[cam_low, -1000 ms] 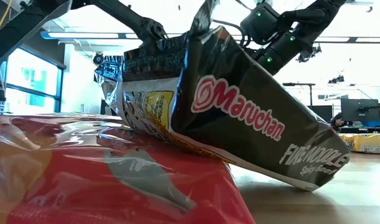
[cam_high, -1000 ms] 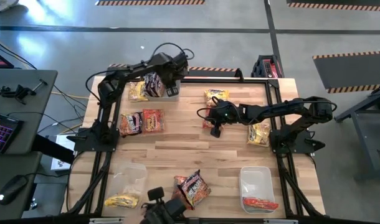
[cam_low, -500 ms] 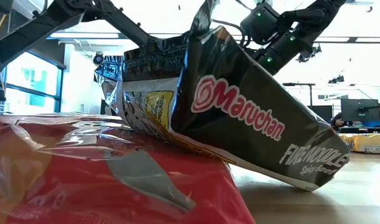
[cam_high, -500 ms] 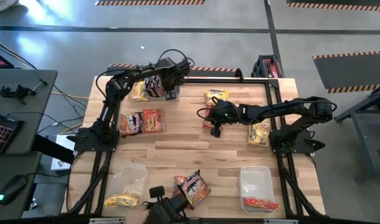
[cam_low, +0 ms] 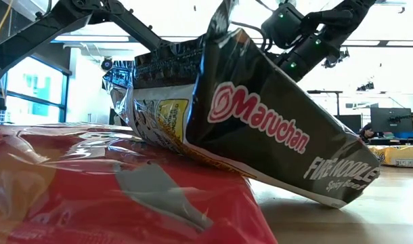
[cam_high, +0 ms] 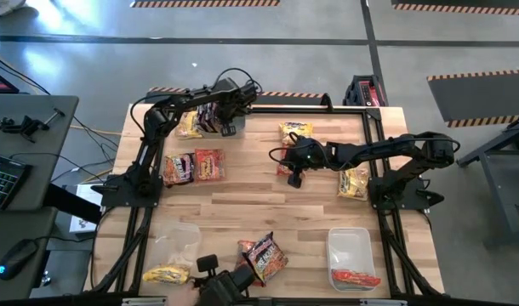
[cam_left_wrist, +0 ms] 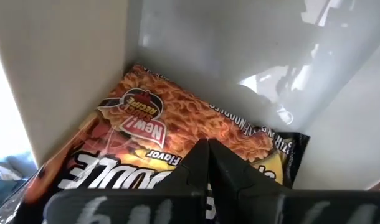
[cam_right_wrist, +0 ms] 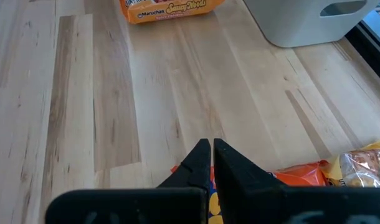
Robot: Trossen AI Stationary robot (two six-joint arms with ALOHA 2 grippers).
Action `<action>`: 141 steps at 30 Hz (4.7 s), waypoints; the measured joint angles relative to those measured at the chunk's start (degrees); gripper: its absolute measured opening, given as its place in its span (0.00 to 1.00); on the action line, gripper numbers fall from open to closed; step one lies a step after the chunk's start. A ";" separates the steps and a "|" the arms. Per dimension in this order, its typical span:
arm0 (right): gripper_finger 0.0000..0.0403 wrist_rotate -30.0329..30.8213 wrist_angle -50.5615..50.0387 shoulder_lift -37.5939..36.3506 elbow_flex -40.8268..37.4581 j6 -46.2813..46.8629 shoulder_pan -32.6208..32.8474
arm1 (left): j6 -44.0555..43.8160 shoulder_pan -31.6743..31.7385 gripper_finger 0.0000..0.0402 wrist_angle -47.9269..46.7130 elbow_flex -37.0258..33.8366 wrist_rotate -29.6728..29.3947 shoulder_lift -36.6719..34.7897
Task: Sort Maruchan noodles
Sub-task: Put the middle black noodle pack into the gray bin, then put the top right yellow noodle pack into the transparent bin
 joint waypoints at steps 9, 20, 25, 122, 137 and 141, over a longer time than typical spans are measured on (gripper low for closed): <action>0.00 0.05 -2.03 0.00 0.00 -0.02 0.00 | -0.86 -0.81 0.00 3.43 0.04 -1.16 -6.14; 0.00 -1.54 22.12 0.04 -10.64 -4.86 -2.47 | -9.32 -4.54 0.00 34.17 -18.11 16.14 -26.66; 0.00 -9.17 34.52 0.00 -15.01 -1.29 -6.86 | -14.58 -9.14 0.00 59.93 -36.84 18.73 -36.11; 0.00 -19.78 -14.82 20.20 21.90 -11.04 -7.54 | -40.77 -16.21 0.13 106.94 -68.00 32.44 -29.42; 0.00 -12.92 -16.33 15.94 21.90 -12.11 -3.94 | -50.01 -21.36 0.41 90.49 -64.35 31.73 -29.42; 0.00 -12.23 -16.55 15.93 21.90 -12.11 -3.72 | -49.53 -22.12 0.41 90.28 -64.35 31.93 -29.42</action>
